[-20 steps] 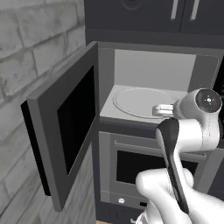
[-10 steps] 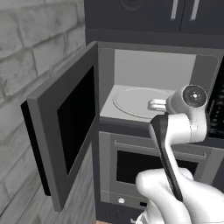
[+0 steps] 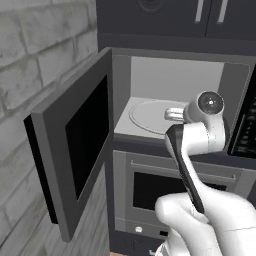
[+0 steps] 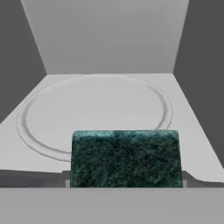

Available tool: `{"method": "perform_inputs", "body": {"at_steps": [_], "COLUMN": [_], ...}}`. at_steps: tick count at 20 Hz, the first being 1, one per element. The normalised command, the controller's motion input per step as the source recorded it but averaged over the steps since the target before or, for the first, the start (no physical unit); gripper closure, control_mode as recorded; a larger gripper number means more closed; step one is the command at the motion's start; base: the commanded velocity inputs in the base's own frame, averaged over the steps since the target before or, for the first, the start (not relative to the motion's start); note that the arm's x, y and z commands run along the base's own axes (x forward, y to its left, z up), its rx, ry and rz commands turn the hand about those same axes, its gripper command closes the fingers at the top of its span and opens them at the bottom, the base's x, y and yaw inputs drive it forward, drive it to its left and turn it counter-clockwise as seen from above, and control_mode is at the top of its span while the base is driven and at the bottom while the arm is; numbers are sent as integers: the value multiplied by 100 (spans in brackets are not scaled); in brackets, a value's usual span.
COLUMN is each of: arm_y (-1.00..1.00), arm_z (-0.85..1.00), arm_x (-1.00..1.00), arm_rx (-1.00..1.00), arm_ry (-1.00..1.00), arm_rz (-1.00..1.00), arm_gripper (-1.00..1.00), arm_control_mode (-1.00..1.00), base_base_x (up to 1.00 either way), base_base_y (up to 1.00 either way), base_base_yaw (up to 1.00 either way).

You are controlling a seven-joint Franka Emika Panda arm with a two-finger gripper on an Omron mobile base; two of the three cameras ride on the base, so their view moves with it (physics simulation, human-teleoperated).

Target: Place the sponge inside the microwave to prepare for sanitizing.

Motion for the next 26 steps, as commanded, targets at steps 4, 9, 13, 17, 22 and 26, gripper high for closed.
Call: {"method": "perform_inputs", "body": {"at_steps": [4, 9, 13, 17, 22, 26], "arm_y": [0, -7, -13, -13, -7, -4], "arm_z": [-15, -20, -24, -17, -24, -32], "arm_x": [38, 43, 50, 45, 39, 20], "arm_rx": [0, 0, 0, 0, 0, 0], "arm_ry": [0, 0, 0, 0, 0, 0], "arm_rz": [-2, 0, 0, 0, 0, 0], "arm_gripper": [100, 100, 100, 100, 100, 100], "arm_control_mode": [-100, -100, -100, -100, -100, -100], "base_base_x": [0, 0, 0, 0, 0, 0], "base_base_y": [0, 0, 0, 0, 0, 0], "base_base_yaw": [0, 0, 0, 0, 0, 0]}}
